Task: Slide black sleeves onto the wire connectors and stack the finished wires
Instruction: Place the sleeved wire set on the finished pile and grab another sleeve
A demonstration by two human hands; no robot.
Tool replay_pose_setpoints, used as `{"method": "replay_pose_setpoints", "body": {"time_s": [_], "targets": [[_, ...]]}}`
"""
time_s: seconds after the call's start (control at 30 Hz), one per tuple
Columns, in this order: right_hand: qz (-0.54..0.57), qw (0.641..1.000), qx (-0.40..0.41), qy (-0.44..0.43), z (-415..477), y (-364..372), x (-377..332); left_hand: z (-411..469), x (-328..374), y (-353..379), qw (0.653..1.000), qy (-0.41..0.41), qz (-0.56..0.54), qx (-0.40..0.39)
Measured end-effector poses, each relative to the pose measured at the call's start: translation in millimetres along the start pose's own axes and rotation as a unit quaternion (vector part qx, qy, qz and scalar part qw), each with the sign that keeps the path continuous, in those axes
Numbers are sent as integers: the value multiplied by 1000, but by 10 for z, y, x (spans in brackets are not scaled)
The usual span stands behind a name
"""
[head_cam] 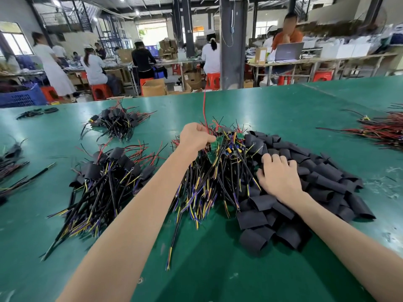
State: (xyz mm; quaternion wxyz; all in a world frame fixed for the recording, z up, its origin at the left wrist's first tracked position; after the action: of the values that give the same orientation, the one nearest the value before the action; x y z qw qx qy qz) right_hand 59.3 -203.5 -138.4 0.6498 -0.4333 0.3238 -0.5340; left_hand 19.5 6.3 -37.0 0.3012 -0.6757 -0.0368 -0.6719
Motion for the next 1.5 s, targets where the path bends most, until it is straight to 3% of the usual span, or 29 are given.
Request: {"method": "replay_pose_setpoints", "body": {"time_s": [0.2, 0.27, 0.33, 0.43, 0.6, 0.7, 0.87, 0.97, 1.03, 1.13, 1.23, 1.33, 1.5], "targets": [[-28, 999, -28, -1, 28, 38, 15, 2, 130, -76, 986, 47, -139, 81], [-33, 999, -41, -2, 30, 38, 15, -1, 178, -103, 984, 59, -151, 67], [-35, 998, -49, -7, 27, 29, 13, -40, 227, -97, 989, 70, -131, 19], [-29, 998, -56, -16, 21, -5, 15, -47, 304, -166, 984, 136, -48, 107], [-19, 998, -47, -29, 21, -49, -1, -110, 475, -317, 955, 213, -4, 207], [-7, 999, -37, -27, 25, -67, -11, -148, 577, -417, 950, 232, -4, 207], [3, 999, -32, -32, 8, -110, -19, -147, 672, -614, 971, 197, -15, 132], [18, 999, -27, -32, -10, -145, -29, -159, 671, -601, 992, 123, -32, -23], [28, 999, -8, -29, -10, -191, -22, -173, 586, -535, 991, 86, 17, -100], [82, 994, 68, -11, -2, -331, -14, -139, 389, -471, 991, 77, 61, -91], [221, 968, 118, -28, -41, -506, -110, -117, 187, -416, 993, 68, 42, -85], [422, 905, 51, -32, -58, -648, -258, -135, 51, -373, 996, 62, 0, -69], [593, 802, -62, -48, -77, -785, -463, -197, -107, -276, 992, 33, -102, -67]]}}
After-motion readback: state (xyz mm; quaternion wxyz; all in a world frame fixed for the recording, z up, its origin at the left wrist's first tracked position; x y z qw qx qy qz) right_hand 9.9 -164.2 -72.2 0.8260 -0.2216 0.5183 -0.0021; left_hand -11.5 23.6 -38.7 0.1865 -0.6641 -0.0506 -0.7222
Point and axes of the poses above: each hand's wrist, its own z-axis towards the middle knuckle, its own y-axis out of the palm, x = y × z, the point moved 2 cm from there along z, towards the middle knuckle, and after that the axes turned 5 degrees about y, right-handed, at the moved point
